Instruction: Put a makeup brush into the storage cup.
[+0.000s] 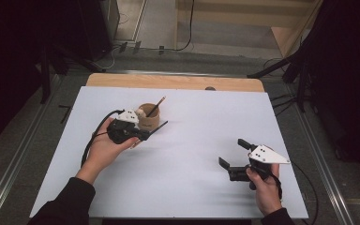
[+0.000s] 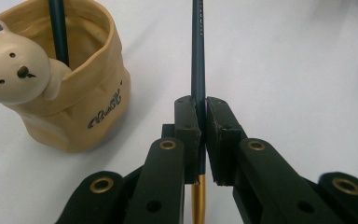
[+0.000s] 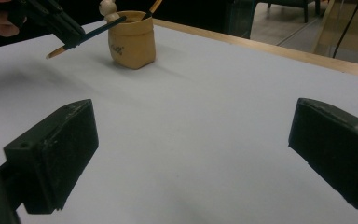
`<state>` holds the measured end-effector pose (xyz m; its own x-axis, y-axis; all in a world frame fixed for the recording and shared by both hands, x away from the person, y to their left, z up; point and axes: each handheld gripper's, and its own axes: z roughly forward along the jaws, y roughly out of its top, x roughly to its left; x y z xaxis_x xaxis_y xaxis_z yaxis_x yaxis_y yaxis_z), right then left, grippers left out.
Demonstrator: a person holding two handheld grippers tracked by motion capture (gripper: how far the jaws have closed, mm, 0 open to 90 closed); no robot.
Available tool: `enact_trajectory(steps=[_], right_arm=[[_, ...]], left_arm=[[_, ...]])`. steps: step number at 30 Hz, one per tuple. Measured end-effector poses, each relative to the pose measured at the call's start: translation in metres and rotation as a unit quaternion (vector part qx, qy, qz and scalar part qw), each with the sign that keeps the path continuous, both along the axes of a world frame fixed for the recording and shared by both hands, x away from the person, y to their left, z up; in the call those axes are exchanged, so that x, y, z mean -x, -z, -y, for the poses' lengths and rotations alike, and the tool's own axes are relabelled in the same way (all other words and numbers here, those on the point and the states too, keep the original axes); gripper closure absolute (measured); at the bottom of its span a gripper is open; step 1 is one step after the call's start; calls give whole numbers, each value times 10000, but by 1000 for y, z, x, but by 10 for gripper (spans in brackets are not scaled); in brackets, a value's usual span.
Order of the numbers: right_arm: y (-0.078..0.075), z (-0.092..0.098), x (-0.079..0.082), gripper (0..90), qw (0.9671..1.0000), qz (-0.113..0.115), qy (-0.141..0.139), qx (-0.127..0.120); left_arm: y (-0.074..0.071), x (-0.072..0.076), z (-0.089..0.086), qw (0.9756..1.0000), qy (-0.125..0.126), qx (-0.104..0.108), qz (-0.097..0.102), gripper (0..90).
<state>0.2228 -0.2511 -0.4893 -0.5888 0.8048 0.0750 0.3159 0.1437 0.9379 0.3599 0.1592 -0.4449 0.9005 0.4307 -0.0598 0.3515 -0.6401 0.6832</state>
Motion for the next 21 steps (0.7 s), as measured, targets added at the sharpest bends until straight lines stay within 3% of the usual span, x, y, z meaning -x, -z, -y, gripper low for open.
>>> enact_trajectory(steps=[7, 21], right_arm=[[-3, -20, -9, 27, 9998, 42, -130, 166], [-10, -56, -26, 39, 9993, 51, -373, 11]], left_arm=[[2, 6, -4, 9995, -92, 290, 24, 842], [5, 25, -5, 9969, -140, 770, 63, 842]])
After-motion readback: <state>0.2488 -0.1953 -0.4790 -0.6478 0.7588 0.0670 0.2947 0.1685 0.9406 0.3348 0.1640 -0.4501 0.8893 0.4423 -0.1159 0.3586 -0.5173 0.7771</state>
